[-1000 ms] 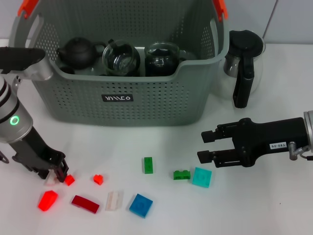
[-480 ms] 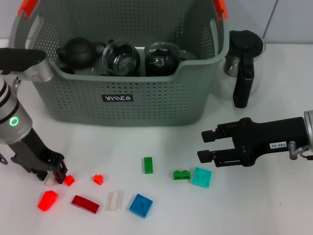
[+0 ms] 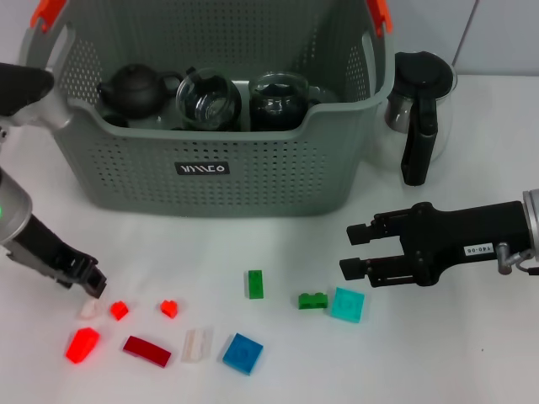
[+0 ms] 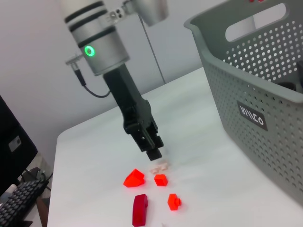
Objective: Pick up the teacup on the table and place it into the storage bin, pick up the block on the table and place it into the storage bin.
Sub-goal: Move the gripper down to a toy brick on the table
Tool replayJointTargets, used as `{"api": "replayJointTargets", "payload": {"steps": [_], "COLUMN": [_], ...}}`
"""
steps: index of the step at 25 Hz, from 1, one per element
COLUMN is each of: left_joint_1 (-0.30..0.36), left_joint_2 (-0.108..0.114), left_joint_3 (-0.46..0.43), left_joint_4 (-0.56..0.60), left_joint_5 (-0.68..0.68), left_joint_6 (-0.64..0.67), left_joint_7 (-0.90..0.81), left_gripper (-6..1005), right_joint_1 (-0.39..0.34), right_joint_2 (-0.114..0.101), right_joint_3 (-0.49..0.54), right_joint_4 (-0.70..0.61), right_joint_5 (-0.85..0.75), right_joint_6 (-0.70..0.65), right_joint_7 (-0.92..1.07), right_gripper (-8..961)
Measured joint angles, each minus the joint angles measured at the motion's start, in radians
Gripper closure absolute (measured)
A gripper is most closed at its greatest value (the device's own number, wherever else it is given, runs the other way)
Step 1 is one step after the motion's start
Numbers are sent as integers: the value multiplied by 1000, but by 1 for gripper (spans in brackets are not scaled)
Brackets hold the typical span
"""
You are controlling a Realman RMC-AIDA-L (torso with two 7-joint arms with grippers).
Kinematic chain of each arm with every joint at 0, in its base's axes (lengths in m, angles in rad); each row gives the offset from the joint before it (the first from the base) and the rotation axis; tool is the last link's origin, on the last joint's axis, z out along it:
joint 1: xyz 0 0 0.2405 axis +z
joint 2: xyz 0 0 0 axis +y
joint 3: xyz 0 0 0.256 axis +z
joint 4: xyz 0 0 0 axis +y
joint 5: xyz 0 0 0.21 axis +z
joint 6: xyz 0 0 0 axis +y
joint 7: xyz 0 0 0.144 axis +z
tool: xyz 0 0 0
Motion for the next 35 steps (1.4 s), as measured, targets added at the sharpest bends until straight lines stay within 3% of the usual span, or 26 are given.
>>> {"api": "replayJointTargets", "payload": {"steps": [6, 13, 35], "left_joint_1": [129, 217, 139], "left_joint_2": [-54, -60, -53], "left_joint_3": [-24, -27, 1], "left_joint_4": [168, 116, 25], "left_joint_5": [-19, -99, -26], "left_joint_6": [-9, -153, -142], "left_joint_7": [168, 212, 148], "left_gripper": [573, 578, 590], "right_joint_1": [0, -4, -2], "right_joint_2": [0, 0, 1], "right_joint_3": [0, 0, 2], "right_joint_4": [0, 0, 3], "right_joint_5": [0, -2, -15], "right_joint_6": [2, 17, 20], "right_joint_7": [1, 1, 2], "right_gripper": [309, 309, 310]}}
